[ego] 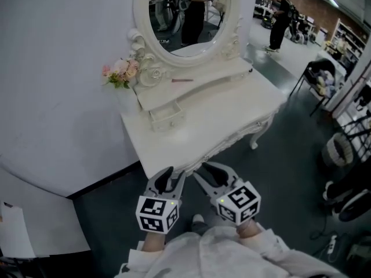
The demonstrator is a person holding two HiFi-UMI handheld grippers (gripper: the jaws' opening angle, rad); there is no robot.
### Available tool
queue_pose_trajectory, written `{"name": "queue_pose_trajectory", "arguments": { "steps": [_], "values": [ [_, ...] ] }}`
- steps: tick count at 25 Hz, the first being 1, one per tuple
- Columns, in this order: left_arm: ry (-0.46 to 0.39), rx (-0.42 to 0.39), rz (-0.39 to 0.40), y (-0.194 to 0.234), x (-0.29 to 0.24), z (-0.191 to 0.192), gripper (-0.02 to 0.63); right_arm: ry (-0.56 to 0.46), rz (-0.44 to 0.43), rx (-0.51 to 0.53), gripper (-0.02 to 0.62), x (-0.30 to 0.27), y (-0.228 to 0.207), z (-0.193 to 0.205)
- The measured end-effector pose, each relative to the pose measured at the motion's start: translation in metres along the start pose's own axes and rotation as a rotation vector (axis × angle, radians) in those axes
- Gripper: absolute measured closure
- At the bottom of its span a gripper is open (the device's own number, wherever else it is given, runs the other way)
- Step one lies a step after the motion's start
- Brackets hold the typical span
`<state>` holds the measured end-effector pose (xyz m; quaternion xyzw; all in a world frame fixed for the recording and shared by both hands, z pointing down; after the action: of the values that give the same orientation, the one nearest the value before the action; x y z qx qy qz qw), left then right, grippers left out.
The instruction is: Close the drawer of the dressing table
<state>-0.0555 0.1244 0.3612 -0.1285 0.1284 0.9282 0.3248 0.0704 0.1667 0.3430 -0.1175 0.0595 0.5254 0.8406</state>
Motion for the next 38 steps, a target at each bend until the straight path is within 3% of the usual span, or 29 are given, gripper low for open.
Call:
{"name": "queue_pose_trajectory", "arguments": {
  "steps": [6,24,30,38],
  "values": [
    [-0.001,0.01,-0.034,0.003,-0.03,-0.01,0.474,-0.005,-0.017,-0.004,0.476,-0.01,-0.041,-0.006],
    [0.049,0.067,-0.083,0.029,-0.061,-0.004,0.474,0.043,-0.032,-0.045,0.476,-0.029,-0.075,0.007],
    [0.072,0.087,-0.08,0.053,-0.086,-0.006,0.474,0.069,-0.036,-0.049,0.476,-0.06,-0.097,0.005],
    [0.032,0.106,-0.09,0.101,-0.134,-0.035,0.474,0.092,-0.064,0.004,0.476,-0.124,-0.131,-0.018]
  ]
}}
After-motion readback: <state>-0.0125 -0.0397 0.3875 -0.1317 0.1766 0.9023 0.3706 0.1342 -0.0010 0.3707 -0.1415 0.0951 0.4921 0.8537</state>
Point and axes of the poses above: the fingertips, and each gripper's own axes: x backward along the fingers, y to its left, z out of its underside, the point moved 6 cm from there along x, backward along the fingers, and after that the axes turned 1 degree about -y, right-handed, at the moved point
